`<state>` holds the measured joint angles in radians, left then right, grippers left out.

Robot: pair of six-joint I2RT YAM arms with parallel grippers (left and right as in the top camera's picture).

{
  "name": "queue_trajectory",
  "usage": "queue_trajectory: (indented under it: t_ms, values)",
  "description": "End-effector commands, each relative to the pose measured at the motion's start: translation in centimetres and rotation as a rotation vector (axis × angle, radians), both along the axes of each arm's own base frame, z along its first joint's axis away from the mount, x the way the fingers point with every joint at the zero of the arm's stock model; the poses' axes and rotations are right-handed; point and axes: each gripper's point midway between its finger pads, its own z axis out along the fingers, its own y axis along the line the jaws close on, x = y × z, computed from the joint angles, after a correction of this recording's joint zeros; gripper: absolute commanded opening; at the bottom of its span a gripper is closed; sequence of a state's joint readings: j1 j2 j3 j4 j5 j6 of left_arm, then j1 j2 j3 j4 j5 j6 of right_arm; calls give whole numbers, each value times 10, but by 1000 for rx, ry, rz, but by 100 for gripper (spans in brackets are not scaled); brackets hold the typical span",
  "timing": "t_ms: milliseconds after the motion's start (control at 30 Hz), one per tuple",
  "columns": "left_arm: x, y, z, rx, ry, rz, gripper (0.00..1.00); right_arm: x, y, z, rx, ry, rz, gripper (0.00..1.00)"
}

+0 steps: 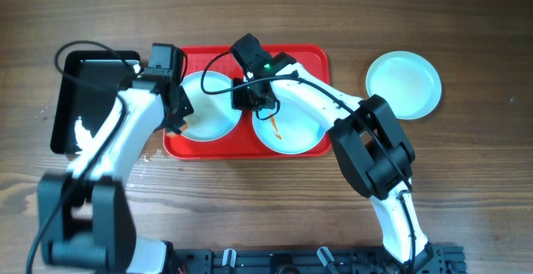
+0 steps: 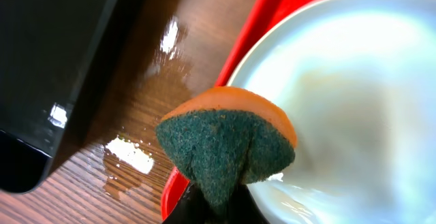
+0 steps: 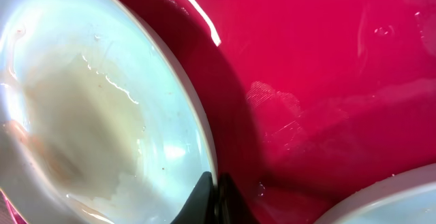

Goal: Clean dirty plates on tray and stack at the side

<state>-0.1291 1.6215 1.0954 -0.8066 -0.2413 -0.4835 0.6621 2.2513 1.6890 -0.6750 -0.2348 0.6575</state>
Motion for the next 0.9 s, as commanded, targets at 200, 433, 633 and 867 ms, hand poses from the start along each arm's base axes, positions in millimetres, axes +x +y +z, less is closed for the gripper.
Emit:
queue_trajectory:
  t_ms: [200,433,633,867]
  values:
    - [-9,-29,23,-155,-67,-33,4,7,-3,3,-6,-36,0,4]
    - [-17,-57,10,-307,-51,47,4,37,13,28,72,-157,12,4]
    - [-12,-65,12,-323,-80,52,4,77,-4,76,12,-303,32,5]
    - [-13,-71,13,-326,-79,40,4,109,-86,130,-379,-462,-70,4]
